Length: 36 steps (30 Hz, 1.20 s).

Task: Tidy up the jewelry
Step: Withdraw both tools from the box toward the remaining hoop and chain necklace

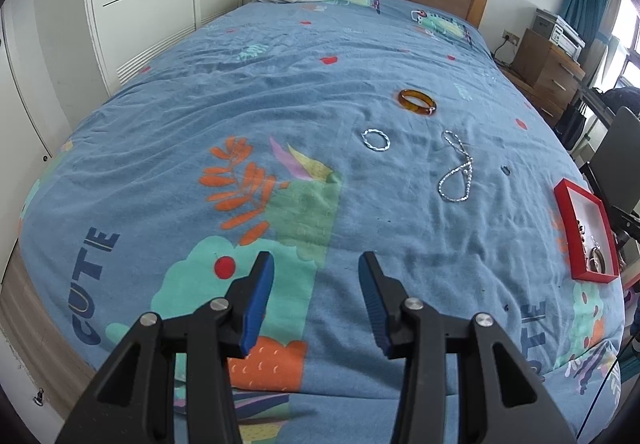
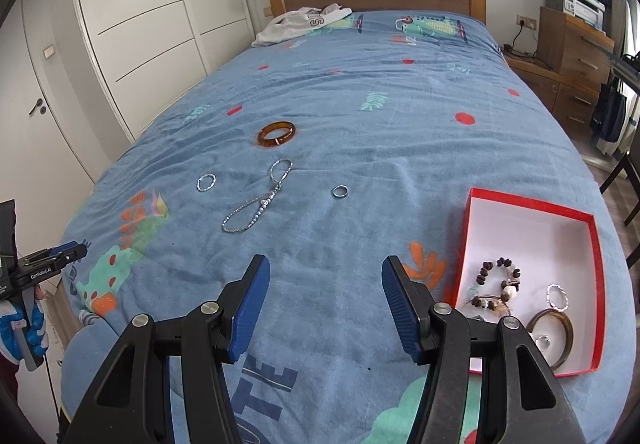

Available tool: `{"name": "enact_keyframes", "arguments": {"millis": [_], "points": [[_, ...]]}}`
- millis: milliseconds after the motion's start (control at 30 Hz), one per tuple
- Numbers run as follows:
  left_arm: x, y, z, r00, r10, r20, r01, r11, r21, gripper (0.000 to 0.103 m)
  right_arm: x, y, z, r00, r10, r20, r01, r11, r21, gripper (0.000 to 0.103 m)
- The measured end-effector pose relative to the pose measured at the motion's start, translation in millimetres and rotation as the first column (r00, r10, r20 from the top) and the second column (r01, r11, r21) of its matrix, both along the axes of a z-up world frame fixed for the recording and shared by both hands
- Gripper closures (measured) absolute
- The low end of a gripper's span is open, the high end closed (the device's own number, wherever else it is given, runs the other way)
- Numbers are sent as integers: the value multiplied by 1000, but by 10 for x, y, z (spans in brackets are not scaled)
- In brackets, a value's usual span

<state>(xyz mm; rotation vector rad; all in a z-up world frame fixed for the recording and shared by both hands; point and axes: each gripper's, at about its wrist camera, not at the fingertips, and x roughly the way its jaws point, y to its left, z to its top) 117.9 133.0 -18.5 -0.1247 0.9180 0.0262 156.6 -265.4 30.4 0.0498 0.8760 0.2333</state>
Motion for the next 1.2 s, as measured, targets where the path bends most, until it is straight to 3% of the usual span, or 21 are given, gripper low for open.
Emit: {"name": "enact_keyframes", "arguments": {"millis": [567,1200], "points": [[667,-290,-397,998,-32,-57,31,999,-20,61,633,-16,-517,998,6,-65,-4,1000,26,45],[1309,-433,-616,995,-70,-65,68,997,-19,61,1097,115,-818,994,46,-103,-42,998,45,45]]}}
